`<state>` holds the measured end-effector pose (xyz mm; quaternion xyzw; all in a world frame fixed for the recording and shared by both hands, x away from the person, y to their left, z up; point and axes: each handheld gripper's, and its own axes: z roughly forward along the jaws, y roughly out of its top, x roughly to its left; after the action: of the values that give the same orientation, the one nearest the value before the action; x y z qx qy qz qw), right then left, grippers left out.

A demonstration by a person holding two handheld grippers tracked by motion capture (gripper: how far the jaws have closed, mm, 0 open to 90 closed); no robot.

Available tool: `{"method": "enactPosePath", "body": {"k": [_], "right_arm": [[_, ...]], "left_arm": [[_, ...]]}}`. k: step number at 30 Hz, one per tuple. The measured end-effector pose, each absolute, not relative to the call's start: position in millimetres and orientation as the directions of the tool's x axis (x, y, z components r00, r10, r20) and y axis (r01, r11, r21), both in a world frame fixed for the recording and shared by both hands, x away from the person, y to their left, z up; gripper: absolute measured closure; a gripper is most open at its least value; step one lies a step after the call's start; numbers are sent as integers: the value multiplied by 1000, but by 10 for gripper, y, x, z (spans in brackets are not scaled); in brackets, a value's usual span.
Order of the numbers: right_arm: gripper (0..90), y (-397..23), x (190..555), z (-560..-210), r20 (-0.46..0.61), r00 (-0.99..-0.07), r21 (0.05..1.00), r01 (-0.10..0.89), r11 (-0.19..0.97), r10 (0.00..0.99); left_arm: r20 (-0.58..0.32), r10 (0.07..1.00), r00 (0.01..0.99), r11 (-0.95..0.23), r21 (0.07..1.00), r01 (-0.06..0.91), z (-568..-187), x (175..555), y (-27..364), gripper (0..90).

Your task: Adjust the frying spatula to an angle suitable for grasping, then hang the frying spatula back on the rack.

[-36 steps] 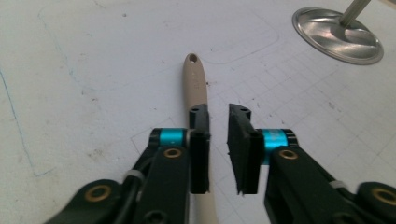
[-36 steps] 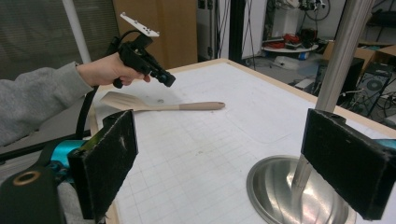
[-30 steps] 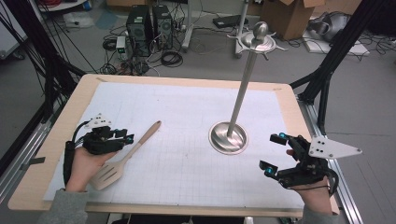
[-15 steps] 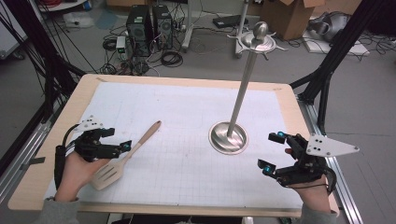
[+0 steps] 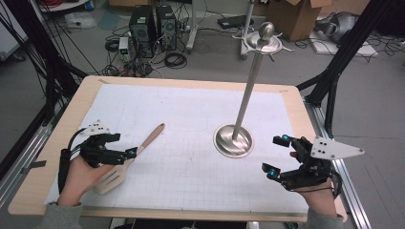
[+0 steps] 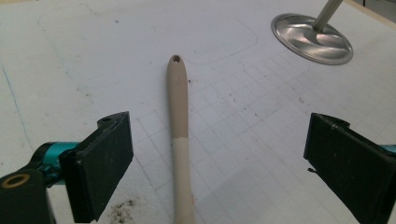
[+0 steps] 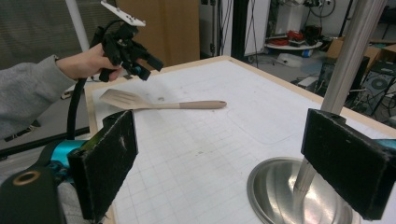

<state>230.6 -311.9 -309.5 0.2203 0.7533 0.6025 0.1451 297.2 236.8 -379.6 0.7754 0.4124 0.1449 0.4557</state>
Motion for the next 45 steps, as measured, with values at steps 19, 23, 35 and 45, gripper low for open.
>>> {"method": "enactPosePath", "body": {"k": [19, 23, 35, 45], "right_arm": [[97, -3095, 2336, -3099, 46, -868, 972, 153, 178, 495], [97, -3117, 2331, -3099, 48, -868, 973, 152, 172, 495], [97, -3131, 2314, -3102, 48, -865, 973, 154, 174, 499], [97, -3107, 2325, -3109, 44, -870, 972, 152, 182, 491]], "left_arm": [[-134, 766, 629, -277, 814, 511, -3922, 2986, 2314, 102], [-129, 768, 627, -292, 801, 522, -3969, 3007, 2290, 102], [-98, 778, 621, -324, 783, 530, -4076, 3055, 2248, 117], [-111, 801, 588, -285, 794, 537, -4105, 3076, 2259, 143]]}}
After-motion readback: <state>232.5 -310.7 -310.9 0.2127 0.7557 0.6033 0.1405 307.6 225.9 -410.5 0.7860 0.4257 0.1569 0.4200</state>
